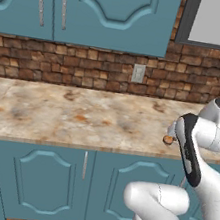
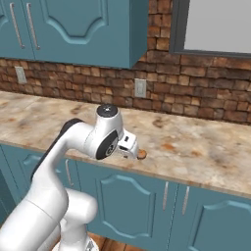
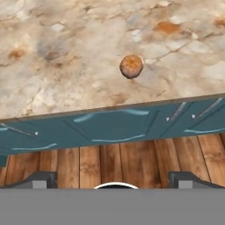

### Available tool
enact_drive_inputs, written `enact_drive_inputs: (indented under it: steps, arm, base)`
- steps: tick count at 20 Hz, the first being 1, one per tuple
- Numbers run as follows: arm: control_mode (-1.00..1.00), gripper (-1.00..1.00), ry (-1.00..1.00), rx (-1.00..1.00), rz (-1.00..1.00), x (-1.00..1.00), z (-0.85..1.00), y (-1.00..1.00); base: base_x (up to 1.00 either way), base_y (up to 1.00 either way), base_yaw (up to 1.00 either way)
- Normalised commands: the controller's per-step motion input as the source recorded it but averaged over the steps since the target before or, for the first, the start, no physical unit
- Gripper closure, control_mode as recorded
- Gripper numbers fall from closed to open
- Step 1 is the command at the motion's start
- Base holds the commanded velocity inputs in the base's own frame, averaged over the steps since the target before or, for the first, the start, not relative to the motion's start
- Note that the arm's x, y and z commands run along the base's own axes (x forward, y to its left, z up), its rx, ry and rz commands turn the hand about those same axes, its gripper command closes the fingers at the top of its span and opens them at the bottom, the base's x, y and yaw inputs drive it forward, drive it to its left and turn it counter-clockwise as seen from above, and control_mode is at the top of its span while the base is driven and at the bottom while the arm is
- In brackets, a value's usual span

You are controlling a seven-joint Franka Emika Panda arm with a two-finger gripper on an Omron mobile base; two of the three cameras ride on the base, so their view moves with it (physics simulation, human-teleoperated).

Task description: Place the beer and liquor on the top shelf of the fridge to keep them out of children's reach, and place the tangerine on lower shelves for easy access.

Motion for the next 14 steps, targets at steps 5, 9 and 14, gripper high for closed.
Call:
enact_drive_inputs:
  steps: [5, 9, 14]
  arm:
    - [-1.00, -1.00, 0.04, 0.00, 0.00, 0.35, -0.34, -0.07]
    - [-1.00, -1.00, 0.04, 0.00, 0.00, 0.33, -0.32, -0.14]
    - [-1.00, -1.00, 0.04, 0.00, 0.00, 0.33, -0.26, -0.15]
  base:
    - [0.00, 0.00, 0.00]
    - [0.00, 0.00, 0.00]
    - [0.00, 0.00, 0.00]
